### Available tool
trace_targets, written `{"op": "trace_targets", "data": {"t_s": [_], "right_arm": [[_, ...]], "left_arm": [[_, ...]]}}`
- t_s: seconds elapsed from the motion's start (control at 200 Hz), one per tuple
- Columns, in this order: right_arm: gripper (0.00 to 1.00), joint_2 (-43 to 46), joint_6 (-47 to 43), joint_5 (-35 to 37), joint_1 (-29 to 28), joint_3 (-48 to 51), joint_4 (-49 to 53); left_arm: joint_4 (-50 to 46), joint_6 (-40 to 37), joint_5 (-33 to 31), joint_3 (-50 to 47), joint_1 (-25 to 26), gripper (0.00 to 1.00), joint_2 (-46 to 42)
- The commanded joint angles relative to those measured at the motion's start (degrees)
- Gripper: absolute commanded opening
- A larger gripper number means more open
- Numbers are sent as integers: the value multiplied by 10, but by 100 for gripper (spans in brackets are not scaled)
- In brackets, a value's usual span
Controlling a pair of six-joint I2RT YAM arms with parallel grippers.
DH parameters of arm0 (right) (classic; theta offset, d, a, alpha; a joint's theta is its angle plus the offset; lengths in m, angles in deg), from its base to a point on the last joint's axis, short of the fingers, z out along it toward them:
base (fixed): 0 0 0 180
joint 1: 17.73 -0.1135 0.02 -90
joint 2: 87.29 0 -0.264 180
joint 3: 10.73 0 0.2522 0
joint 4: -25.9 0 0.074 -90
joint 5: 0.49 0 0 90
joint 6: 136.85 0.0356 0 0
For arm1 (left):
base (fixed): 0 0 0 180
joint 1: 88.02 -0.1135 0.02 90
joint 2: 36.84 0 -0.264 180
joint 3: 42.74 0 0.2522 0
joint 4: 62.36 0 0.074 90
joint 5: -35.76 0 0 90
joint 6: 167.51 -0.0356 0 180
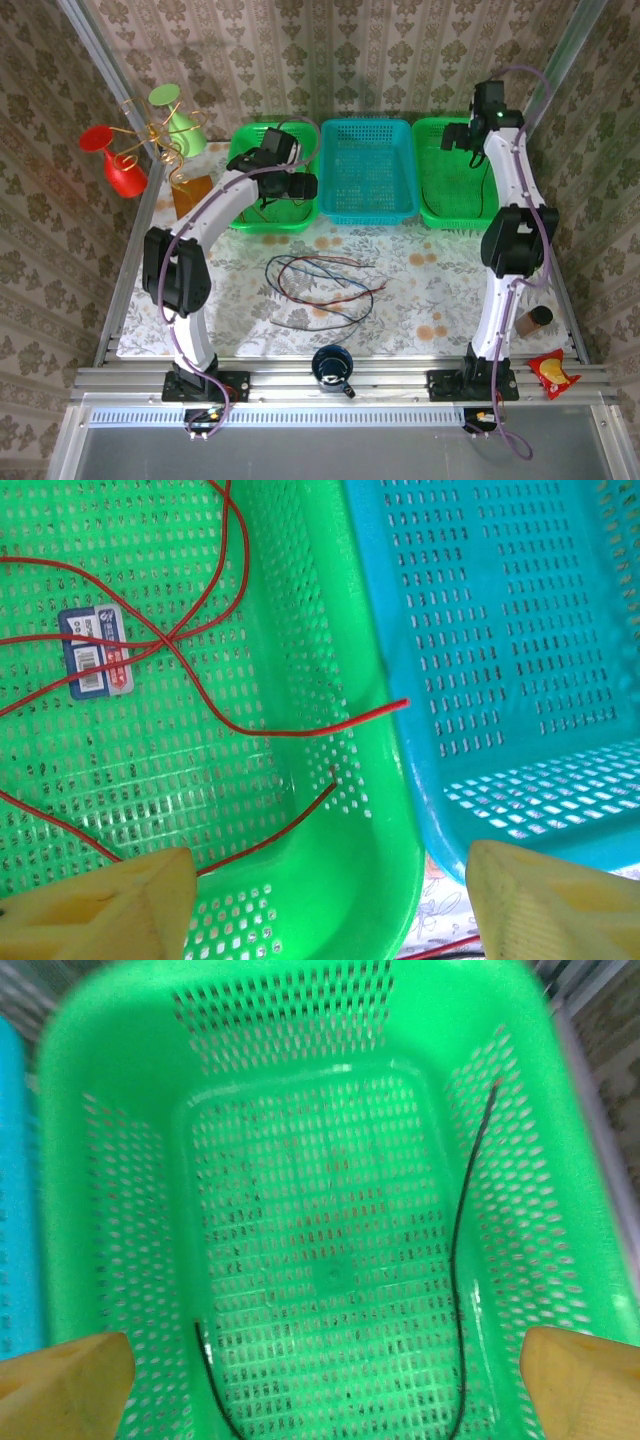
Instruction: Untangle the cables
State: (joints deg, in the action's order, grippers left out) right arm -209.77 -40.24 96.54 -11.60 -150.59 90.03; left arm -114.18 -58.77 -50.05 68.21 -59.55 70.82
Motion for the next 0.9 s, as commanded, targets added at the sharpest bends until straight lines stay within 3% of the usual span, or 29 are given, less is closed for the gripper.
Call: {"op": "trace_targets", "data": {"t_s": [0.0, 0.18, 0.405, 0.895], "right_arm": [[100, 40, -13, -2, -1, 42, 19], [100, 80, -7, -17, -3, 106, -19], [100, 67, 5, -39, -2, 86, -17], [100, 63, 5, -48, 0, 83, -16]], "left_arm": [[-13, 9, 19, 43, 0, 69, 34], [-10, 13, 42, 81, 1, 68, 77], [-50, 5, 21, 141, 2, 70, 133], [-40, 26, -4, 103, -15, 59, 127]]}}
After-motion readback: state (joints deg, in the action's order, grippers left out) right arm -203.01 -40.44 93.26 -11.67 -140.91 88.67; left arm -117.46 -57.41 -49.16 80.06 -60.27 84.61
